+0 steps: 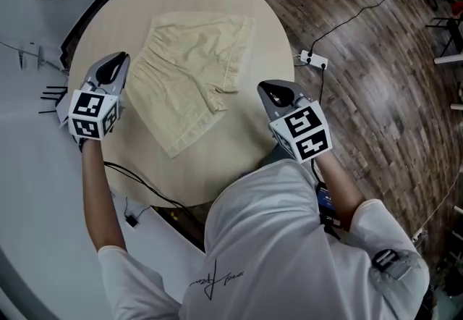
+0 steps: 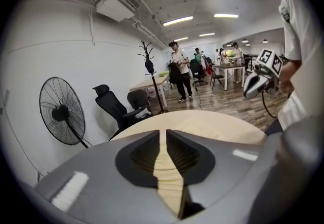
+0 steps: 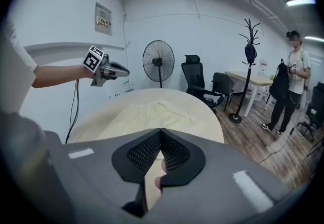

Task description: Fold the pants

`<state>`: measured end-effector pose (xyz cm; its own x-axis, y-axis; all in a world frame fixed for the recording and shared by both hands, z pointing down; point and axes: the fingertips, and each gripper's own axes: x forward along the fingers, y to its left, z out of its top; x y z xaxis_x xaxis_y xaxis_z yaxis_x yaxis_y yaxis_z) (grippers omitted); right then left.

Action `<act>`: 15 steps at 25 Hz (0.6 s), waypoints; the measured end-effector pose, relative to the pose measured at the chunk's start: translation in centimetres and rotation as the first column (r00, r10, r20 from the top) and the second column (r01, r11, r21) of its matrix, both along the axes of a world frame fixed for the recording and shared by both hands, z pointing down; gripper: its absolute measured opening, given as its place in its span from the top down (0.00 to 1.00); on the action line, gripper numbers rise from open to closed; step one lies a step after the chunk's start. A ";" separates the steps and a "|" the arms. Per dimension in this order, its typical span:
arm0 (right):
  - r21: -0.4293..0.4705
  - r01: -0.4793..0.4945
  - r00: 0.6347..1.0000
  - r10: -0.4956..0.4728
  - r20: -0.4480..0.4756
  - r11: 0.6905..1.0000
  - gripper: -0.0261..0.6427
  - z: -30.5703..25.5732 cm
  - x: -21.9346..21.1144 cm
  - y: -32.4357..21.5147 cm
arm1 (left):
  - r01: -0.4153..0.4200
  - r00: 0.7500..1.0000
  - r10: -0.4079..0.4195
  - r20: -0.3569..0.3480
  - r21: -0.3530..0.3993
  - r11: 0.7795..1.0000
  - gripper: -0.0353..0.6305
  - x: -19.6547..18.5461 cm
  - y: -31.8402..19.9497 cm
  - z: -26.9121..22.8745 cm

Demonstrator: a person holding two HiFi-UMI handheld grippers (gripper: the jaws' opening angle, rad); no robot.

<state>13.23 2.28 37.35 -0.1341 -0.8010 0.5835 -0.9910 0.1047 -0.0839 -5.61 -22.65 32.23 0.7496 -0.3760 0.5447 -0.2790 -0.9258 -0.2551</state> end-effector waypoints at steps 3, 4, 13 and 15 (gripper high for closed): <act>-0.015 0.006 1.000 -0.006 0.000 1.000 0.97 0.9 0.7 -1.6 | 0.019 0.999 -0.022 -0.049 -0.064 0.998 0.86 1.2 -2.1 1.0; -0.016 0.004 1.000 -0.004 -0.001 1.000 0.97 1.2 1.1 -2.2 | 0.023 0.998 -0.027 -0.056 -0.076 0.997 0.86 1.6 -2.9 1.4; -0.054 -0.010 1.000 0.009 -0.005 0.999 0.97 3.9 4.0 -6.4 | 0.005 0.999 0.002 0.048 -0.132 0.991 0.86 5.3 -7.7 6.9; -0.054 -0.012 1.000 0.011 -0.003 0.998 0.97 4.4 4.5 -7.2 | 0.010 0.998 0.000 0.068 -0.142 0.990 0.86 6.0 -9.0 8.0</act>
<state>17.77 -4.92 41.78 -0.1235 -0.7698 0.6262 -0.9923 0.0887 -0.0866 0.35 -31.65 40.20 0.7074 -0.2943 0.6427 -0.2701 -0.9527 -0.1391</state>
